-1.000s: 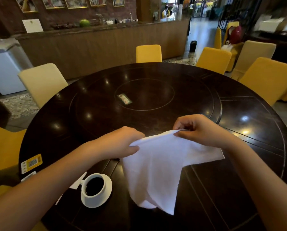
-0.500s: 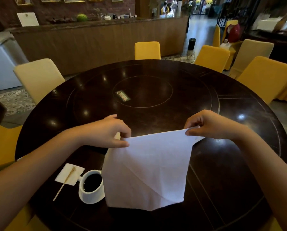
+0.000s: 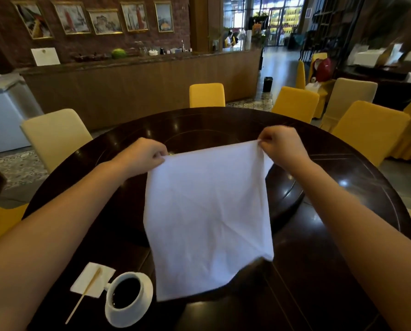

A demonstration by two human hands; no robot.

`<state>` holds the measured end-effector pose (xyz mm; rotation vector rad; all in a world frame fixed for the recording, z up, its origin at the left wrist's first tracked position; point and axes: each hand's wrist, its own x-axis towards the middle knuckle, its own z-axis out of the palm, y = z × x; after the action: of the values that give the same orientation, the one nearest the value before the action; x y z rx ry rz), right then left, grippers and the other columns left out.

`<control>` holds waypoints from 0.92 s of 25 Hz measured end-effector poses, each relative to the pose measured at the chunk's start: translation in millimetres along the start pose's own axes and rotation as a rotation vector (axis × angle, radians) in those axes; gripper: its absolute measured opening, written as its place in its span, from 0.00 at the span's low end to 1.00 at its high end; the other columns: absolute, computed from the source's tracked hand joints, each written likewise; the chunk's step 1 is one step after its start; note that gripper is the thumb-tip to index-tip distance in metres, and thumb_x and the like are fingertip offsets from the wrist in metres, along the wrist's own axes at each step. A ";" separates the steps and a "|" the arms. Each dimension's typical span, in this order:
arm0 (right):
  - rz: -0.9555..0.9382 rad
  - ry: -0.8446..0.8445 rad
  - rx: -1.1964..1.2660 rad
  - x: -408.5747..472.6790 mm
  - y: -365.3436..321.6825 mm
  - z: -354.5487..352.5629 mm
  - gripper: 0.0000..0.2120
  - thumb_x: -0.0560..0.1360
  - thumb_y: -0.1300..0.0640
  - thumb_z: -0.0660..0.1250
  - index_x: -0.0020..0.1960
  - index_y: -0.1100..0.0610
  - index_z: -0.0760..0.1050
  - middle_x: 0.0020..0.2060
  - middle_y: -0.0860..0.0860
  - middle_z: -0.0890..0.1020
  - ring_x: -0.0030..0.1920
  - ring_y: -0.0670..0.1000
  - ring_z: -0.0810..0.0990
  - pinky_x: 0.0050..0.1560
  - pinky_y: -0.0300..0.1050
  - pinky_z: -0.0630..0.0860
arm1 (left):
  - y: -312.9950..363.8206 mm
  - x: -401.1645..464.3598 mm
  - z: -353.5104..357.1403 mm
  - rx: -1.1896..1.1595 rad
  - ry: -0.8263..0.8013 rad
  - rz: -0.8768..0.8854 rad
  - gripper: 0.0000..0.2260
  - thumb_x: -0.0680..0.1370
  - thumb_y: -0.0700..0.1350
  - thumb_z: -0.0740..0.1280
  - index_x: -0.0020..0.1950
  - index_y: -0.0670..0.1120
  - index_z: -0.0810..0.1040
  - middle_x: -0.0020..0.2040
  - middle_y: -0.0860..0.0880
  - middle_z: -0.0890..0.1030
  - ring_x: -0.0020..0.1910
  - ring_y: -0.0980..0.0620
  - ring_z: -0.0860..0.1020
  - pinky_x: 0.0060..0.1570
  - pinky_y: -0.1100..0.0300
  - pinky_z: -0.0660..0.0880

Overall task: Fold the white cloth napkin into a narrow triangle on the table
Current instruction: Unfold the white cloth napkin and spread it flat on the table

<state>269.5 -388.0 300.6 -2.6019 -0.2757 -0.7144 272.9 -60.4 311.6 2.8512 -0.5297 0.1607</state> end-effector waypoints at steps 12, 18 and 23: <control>-0.280 0.249 0.028 -104.7 37.9 17.2 0.08 0.75 0.60 0.62 0.45 0.64 0.77 0.41 0.58 0.78 0.46 0.53 0.74 0.48 0.39 0.67 | 6.1 -82.1 74.0 0.124 0.640 0.264 0.08 0.76 0.35 0.61 0.47 0.37 0.79 0.42 0.41 0.79 0.45 0.44 0.76 0.43 0.54 0.72; -0.015 -0.161 0.032 -246.0 81.7 102.1 0.03 0.69 0.64 0.71 0.43 0.60 0.78 0.42 0.54 0.79 0.42 0.52 0.78 0.39 0.43 0.76 | 3.8 -148.1 227.9 -0.123 0.276 0.125 0.10 0.76 0.41 0.58 0.43 0.41 0.78 0.41 0.45 0.78 0.41 0.46 0.76 0.41 0.57 0.72; 0.177 -0.392 0.062 -328.4 94.2 147.5 0.06 0.67 0.67 0.74 0.42 0.59 0.79 0.41 0.52 0.79 0.41 0.50 0.78 0.38 0.36 0.73 | -0.2 -209.0 315.3 -0.230 -0.002 -0.005 0.05 0.75 0.40 0.64 0.43 0.43 0.79 0.41 0.48 0.79 0.41 0.49 0.78 0.37 0.59 0.76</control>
<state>83.8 -430.5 -19.0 -2.6480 -0.1752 -0.1295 99.2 -68.1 -24.4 2.6289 -0.5059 0.0896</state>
